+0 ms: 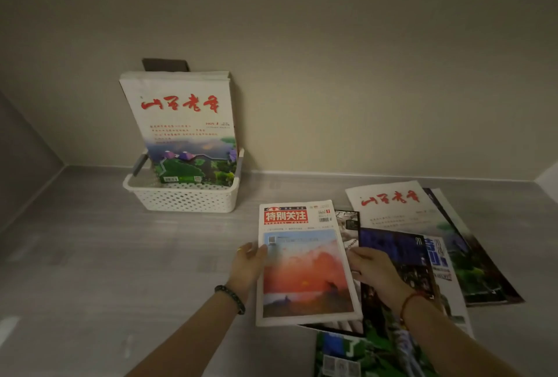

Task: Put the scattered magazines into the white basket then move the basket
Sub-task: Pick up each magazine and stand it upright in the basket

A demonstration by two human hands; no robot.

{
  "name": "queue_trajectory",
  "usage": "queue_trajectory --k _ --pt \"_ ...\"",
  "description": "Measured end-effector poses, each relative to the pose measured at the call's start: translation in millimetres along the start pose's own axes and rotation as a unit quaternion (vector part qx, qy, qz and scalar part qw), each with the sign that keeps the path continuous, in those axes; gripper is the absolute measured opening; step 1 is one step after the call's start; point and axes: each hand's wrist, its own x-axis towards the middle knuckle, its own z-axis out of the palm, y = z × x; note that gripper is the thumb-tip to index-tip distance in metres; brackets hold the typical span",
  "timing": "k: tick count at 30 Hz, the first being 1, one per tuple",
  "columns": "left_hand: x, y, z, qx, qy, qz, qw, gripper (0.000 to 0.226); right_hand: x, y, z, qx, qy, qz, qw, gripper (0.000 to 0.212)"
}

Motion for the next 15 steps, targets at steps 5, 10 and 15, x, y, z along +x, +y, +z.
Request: queue_trajectory --k 5,10,15 --pt "-8 -6 9 0.012 -0.047 -0.012 0.999 0.024 2 12 -11 0.023 -0.038 0.027 0.999 0.012" --pt "-17 6 18 0.036 -0.066 0.055 0.996 0.025 -1 14 -15 -0.004 -0.062 0.016 0.998 0.011" --pt "-31 33 -1 -0.044 -0.136 0.12 0.982 0.031 -10 -11 -5 -0.046 -0.079 -0.037 0.995 0.029"
